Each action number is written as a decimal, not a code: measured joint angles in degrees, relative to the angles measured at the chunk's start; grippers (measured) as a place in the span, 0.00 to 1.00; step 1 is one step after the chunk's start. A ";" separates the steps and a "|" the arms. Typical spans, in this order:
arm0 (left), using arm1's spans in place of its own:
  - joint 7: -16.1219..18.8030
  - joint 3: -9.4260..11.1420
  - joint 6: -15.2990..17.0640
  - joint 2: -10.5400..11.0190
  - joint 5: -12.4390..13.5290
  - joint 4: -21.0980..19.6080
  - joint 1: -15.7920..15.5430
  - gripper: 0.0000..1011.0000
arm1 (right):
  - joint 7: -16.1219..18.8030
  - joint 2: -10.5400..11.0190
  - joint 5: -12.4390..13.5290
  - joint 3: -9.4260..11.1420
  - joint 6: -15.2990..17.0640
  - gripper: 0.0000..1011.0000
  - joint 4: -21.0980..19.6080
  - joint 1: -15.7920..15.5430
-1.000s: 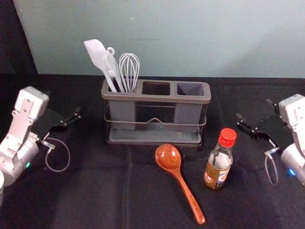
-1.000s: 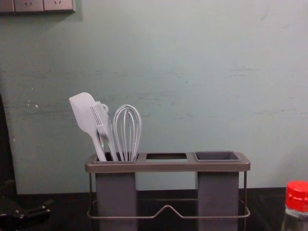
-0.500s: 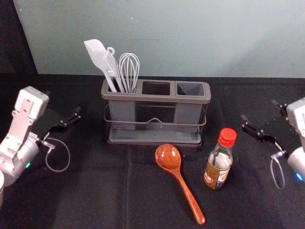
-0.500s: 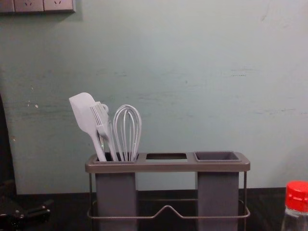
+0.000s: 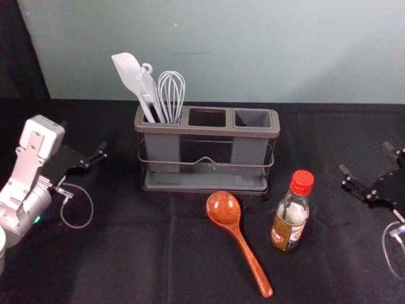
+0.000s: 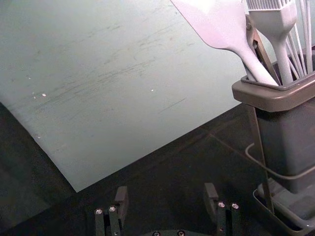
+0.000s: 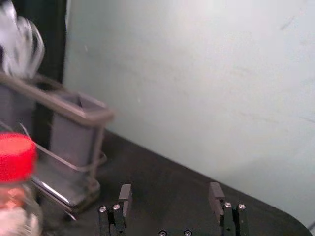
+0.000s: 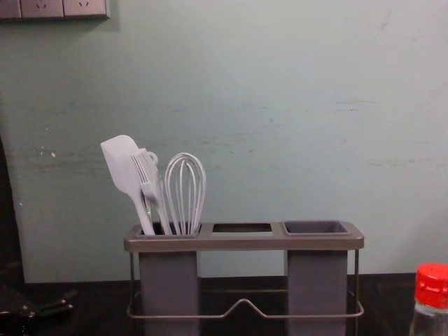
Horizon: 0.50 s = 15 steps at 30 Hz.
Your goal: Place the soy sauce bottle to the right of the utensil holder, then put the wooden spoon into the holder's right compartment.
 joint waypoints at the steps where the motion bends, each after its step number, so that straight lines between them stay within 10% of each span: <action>1: 0.00 0.00 0.00 0.00 0.00 0.00 0.00 0.99 | 0.33 0.13 0.71 0.53 -0.92 0.99 -0.55 -0.74; 15: 0.00 0.00 0.00 0.00 0.00 0.00 0.00 0.99 | 12.23 -0.01 20.74 6.16 -8.84 0.99 -9.89 -8.73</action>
